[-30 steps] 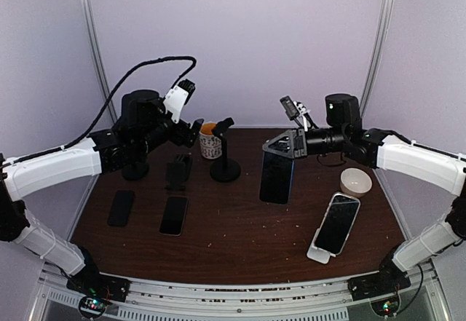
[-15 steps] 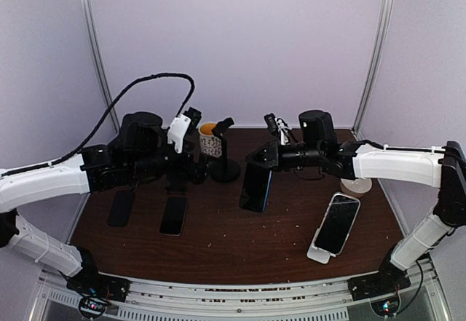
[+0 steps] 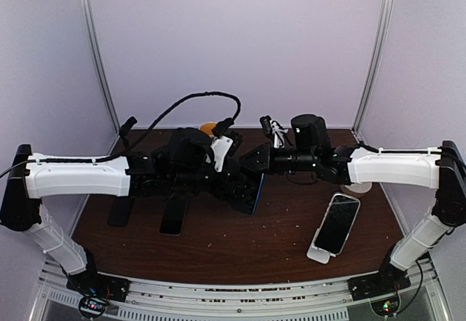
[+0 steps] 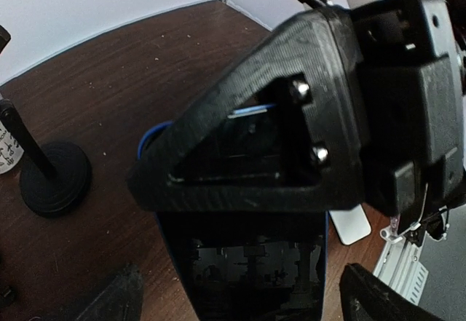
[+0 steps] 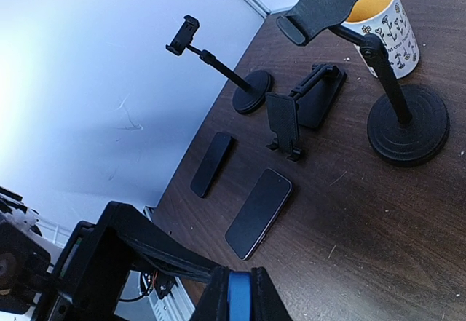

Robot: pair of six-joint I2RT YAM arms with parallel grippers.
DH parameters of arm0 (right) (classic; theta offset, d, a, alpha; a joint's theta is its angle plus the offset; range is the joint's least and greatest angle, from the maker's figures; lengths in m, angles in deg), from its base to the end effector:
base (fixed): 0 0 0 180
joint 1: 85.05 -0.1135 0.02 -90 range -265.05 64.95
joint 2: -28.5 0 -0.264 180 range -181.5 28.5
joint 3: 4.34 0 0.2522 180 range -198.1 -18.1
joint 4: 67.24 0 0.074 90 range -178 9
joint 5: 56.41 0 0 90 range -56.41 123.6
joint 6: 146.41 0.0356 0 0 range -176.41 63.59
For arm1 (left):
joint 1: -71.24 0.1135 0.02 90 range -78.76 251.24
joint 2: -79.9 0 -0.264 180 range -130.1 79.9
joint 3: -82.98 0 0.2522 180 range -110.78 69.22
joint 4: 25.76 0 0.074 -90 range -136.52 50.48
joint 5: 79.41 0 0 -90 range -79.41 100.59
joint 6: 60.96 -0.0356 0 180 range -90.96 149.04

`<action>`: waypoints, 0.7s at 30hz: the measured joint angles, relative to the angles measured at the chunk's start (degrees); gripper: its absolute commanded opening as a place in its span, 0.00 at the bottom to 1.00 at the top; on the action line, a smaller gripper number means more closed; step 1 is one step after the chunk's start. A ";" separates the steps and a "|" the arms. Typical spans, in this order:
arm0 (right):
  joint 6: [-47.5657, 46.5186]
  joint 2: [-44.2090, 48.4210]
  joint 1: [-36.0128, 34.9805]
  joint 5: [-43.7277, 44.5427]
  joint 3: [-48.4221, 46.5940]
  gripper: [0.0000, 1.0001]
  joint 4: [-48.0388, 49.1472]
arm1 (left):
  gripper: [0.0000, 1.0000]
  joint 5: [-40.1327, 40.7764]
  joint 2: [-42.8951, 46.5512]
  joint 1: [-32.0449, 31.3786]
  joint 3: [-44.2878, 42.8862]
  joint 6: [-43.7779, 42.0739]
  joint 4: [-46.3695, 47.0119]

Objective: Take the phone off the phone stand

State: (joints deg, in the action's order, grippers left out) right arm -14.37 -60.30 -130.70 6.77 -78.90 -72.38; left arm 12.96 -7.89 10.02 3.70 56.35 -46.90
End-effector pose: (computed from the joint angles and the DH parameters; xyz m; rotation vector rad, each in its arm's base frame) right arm 0.2393 0.2677 0.2803 -0.4275 2.1220 1.4142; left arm 0.1719 -0.3100 0.2858 0.6205 2.1265 -0.8661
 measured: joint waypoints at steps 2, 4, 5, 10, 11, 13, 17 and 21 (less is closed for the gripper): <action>0.17 0.00 -0.37 0.39 0.02 0.00 0.00 | 0.98 0.13 -1.03 0.00 -1.14 0.85 -0.24; 0.20 0.00 -0.87 1.20 0.04 0.00 -0.07 | 0.98 0.07 -2.08 0.00 -2.10 1.62 -0.48; 0.20 0.00 -1.09 1.62 0.04 0.00 -0.20 | 0.98 -0.07 -2.58 0.00 -2.43 1.90 -0.63; 0.22 0.00 -1.81 3.10 0.09 0.00 -0.68 | 0.98 -0.90 -4.61 0.00 -3.43 2.93 -0.92; 0.24 0.00 -1.90 3.32 0.09 0.00 -0.74 | 0.98 -0.98 -5.14 0.00 -3.61 3.15 -0.92; 0.24 0.02 -1.97 3.82 0.11 0.00 -0.98 | 0.98 -1.09 -5.84 0.00 -3.76 3.43 -1.11; 0.24 0.04 -1.97 4.50 0.20 0.00 -1.29 | 0.97 -1.16 -6.95 0.00 -4.15 4.00 -1.77; 0.15 0.04 -1.97 4.66 0.33 0.00 -1.53 | 0.92 -1.36 -7.28 0.00 -4.44 4.17 -1.75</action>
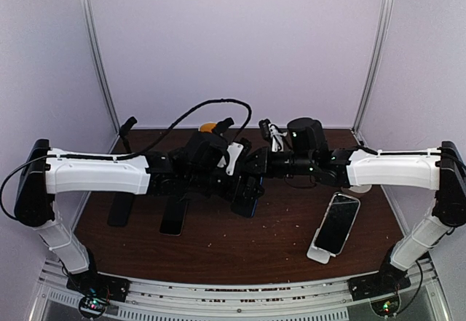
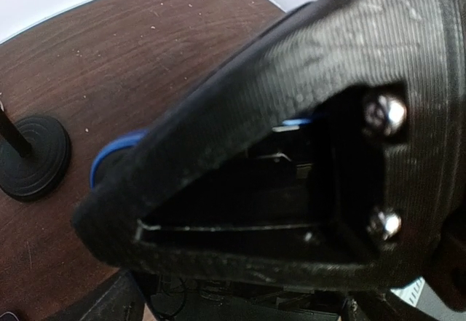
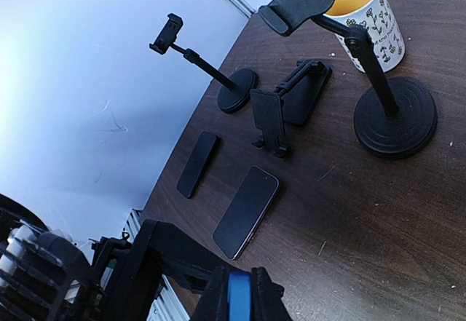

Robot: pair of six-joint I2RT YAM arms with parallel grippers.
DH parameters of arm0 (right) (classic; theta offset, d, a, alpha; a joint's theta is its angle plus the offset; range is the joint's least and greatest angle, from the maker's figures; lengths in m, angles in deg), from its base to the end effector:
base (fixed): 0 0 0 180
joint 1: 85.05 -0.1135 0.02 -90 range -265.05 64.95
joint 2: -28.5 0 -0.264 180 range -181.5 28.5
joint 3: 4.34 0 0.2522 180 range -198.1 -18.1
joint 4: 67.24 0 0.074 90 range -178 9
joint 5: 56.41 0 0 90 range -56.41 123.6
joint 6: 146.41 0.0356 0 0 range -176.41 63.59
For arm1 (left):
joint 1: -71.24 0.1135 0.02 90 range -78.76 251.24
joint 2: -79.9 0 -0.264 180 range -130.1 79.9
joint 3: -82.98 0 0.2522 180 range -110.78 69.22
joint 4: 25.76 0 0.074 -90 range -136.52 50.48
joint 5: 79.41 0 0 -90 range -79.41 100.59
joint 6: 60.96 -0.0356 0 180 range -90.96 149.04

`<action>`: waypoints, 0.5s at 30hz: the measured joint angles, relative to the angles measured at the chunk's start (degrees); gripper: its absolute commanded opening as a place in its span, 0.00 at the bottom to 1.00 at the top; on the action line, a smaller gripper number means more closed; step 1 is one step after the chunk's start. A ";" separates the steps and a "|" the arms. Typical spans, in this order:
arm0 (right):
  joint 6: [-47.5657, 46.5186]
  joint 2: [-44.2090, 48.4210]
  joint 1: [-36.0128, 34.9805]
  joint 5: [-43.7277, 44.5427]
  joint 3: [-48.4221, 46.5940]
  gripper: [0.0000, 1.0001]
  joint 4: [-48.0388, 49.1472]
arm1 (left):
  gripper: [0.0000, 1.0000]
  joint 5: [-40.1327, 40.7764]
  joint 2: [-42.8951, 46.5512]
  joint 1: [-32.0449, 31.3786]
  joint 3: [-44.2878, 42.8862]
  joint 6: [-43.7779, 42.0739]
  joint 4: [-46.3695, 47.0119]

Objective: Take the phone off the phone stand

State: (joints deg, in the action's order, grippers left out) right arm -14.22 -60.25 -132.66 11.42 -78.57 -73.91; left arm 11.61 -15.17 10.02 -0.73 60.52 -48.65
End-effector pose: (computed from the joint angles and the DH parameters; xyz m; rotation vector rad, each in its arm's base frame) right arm 0.2315 0.2736 0.2755 -0.3934 2.1539 1.3502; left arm 0.1841 -0.3338 0.2651 0.5832 2.2390 -0.8713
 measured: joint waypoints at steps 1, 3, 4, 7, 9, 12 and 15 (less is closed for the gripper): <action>-0.02 0.00 0.00 0.00 0.02 0.00 0.00 | 0.91 -0.11 -0.11 0.00 -0.11 0.02 0.02; -0.22 0.04 0.00 0.00 0.11 0.00 0.00 | 0.86 -0.55 -0.42 0.00 -0.24 0.07 0.02; -0.28 0.04 0.00 0.00 0.20 0.00 0.04 | 0.83 -0.81 -0.55 0.00 -0.33 0.17 0.02; -0.44 0.26 0.00 0.07 0.85 0.00 0.24 | 0.74 -1.81 -1.16 -0.15 -0.72 0.33 0.15; -0.70 0.48 0.00 0.15 1.20 0.00 0.37 | 0.70 -1.99 -1.29 -0.20 -0.74 0.87 0.22; -1.05 1.05 0.00 0.46 1.64 0.02 0.90 | 0.62 -2.34 -1.29 -0.20 -0.79 1.18 0.55; -1.25 1.33 0.00 0.48 1.77 0.06 0.85 | 0.55 -2.29 -1.29 -0.20 -0.87 1.18 0.70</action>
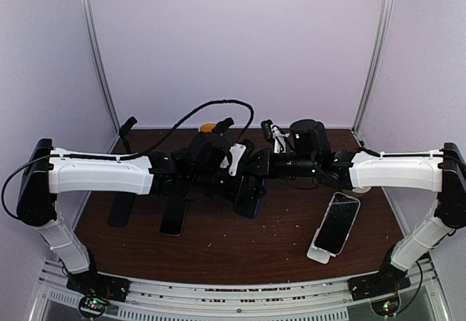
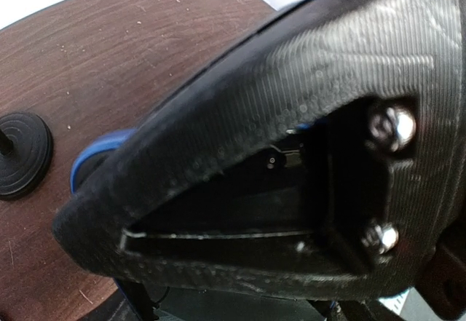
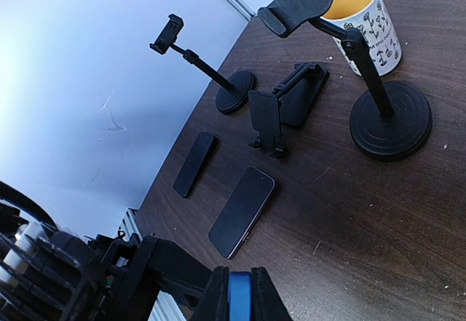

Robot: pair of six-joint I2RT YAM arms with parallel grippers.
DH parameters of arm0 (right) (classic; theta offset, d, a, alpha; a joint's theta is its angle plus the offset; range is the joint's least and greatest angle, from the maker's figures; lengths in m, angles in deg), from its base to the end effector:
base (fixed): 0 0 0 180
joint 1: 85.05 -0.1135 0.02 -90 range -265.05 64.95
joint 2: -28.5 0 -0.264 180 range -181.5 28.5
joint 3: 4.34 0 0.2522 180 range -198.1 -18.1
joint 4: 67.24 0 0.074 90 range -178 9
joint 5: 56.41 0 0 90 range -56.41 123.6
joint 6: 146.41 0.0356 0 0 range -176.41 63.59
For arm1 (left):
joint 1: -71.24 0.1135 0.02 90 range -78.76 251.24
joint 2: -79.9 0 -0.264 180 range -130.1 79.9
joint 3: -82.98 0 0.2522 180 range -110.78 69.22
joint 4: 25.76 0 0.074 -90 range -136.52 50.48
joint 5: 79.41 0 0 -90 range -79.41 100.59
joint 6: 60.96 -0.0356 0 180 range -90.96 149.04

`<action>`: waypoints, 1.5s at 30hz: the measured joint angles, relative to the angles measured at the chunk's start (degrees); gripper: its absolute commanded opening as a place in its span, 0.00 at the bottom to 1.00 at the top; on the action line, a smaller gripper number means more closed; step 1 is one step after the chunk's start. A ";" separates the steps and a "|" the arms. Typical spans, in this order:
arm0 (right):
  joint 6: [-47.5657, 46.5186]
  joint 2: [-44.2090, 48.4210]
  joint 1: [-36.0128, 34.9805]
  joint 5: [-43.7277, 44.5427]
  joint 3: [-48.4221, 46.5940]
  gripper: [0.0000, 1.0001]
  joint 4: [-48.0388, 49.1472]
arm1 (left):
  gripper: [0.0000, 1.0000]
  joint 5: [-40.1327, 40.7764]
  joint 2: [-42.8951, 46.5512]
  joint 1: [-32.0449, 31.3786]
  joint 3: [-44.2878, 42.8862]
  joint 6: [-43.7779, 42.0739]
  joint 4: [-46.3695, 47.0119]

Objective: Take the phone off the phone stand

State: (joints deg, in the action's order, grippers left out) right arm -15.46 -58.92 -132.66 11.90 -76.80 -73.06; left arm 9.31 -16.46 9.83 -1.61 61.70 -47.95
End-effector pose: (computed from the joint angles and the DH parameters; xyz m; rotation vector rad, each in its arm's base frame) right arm 0.2275 0.2688 0.2741 -0.4096 2.1349 1.3339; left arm 0.1845 -0.3402 0.2632 0.5914 2.2519 -0.9244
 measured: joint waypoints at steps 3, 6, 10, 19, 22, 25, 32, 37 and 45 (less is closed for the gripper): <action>-0.07 0.02 0.00 0.02 0.00 0.16 0.00 | 0.51 0.04 0.00 0.00 0.00 -0.04 0.00; -0.11 0.04 0.02 -0.13 0.00 0.31 0.07 | 0.47 0.35 0.00 0.00 0.00 -0.72 -0.48; 0.02 0.31 0.22 -0.50 0.00 0.52 0.55 | 0.43 1.16 0.07 0.00 0.17 -1.09 -1.53; -2.10 2.80 1.99 0.04 0.61 0.86 -0.70 | 0.40 4.17 0.94 0.22 1.22 -0.50 -1.92; -3.04 3.96 2.80 0.37 1.62 0.95 -0.90 | 0.39 4.83 0.94 0.22 1.36 0.07 -2.47; -4.35 5.99 3.69 1.25 2.69 0.97 -1.57 | 0.39 5.40 0.94 0.22 1.53 0.72 -2.84; -10.27 14.38 5.03 7.58 4.70 1.00 -4.02 | 0.38 6.60 -0.96 0.35 1.27 3.15 -4.90; -14.58 21.00 5.97 14.51 7.28 1.00 -6.62 | 0.37 7.13 -5.60 0.68 -0.28 6.34 -9.40; -18.05 31.23 7.32 23.78 13.27 1.00 -7.76 | 0.37 8.09 -7.80 1.14 -1.05 12.41 -16.46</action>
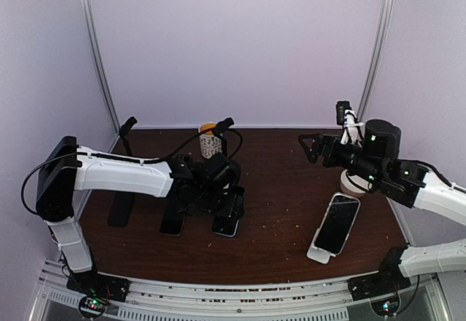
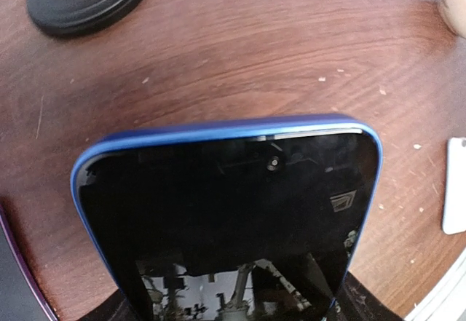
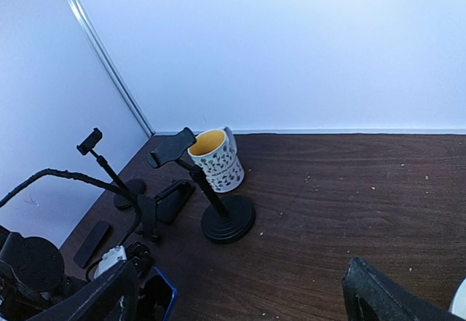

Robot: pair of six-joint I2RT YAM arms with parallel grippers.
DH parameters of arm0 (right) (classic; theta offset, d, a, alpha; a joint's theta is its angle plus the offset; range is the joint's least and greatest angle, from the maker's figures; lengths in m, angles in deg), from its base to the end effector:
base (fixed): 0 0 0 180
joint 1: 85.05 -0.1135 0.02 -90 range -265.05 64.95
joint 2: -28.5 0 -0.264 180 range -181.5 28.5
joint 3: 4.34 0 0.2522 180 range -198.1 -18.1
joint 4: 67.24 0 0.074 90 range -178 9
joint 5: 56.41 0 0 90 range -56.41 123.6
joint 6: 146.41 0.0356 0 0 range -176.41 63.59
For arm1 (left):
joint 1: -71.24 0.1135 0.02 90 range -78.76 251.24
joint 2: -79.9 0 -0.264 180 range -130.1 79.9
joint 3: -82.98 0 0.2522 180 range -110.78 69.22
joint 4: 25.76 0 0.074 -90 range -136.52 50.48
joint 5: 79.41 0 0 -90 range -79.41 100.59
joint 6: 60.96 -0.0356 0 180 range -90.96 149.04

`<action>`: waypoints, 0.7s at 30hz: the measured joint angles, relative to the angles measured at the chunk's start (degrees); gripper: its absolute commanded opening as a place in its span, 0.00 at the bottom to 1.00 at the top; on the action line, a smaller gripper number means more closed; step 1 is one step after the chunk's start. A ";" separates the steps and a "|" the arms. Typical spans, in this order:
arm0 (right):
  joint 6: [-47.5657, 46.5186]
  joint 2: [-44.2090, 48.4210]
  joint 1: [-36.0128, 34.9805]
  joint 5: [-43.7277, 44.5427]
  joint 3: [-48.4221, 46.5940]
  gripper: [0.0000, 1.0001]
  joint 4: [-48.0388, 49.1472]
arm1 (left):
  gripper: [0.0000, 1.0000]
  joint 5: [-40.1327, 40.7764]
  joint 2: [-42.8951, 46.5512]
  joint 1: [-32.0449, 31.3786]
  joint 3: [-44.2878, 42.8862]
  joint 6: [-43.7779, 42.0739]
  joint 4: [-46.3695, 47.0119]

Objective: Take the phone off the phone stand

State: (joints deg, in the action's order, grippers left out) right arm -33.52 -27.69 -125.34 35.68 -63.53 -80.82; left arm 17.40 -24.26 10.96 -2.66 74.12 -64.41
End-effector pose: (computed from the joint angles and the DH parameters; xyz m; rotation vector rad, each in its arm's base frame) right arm 0.1783 0.1495 0.3259 -0.2480 1.8027 0.7633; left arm 0.1935 -0.3305 0.1975 0.3048 2.6363 -0.5259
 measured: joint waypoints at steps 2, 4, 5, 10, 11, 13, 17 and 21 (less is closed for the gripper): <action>-0.28 2.12 0.24 1.79 1.64 1.00 0.02 | 0.37 0.04 -0.48 0.46 -0.04 1.11 -0.63; -0.46 3.91 0.48 3.21 3.04 1.00 0.04 | 0.37 0.15 -1.38 0.96 -0.20 2.03 -1.29; -0.50 4.68 0.57 3.74 3.56 1.00 0.09 | 0.37 0.28 -1.97 1.14 -0.55 2.38 -1.88; -0.74 7.98 1.03 5.79 5.62 1.00 0.68 | 0.37 0.66 -5.31 2.16 -2.58 3.76 -4.00; -0.79 8.35 1.09 5.99 5.73 1.00 0.70 | 0.37 0.74 -5.92 2.34 -3.10 4.02 -4.37; -1.03 8.76 1.22 6.45 5.75 1.00 0.85 | 0.37 0.85 -6.97 2.64 -4.00 4.44 -4.90; -1.62 9.01 1.33 7.04 5.75 1.00 0.90 | 0.39 0.83 -8.17 3.17 -4.96 5.20 -5.51; -1.75 8.98 1.55 7.23 6.23 1.00 0.90 | 0.41 0.61 -8.92 3.34 -5.40 6.10 -6.14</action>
State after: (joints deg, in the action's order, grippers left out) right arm -35.26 -18.70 -123.79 42.92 -57.30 -79.92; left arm 18.01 -33.18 14.31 -8.05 80.22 -70.55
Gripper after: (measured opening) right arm 0.998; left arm 0.736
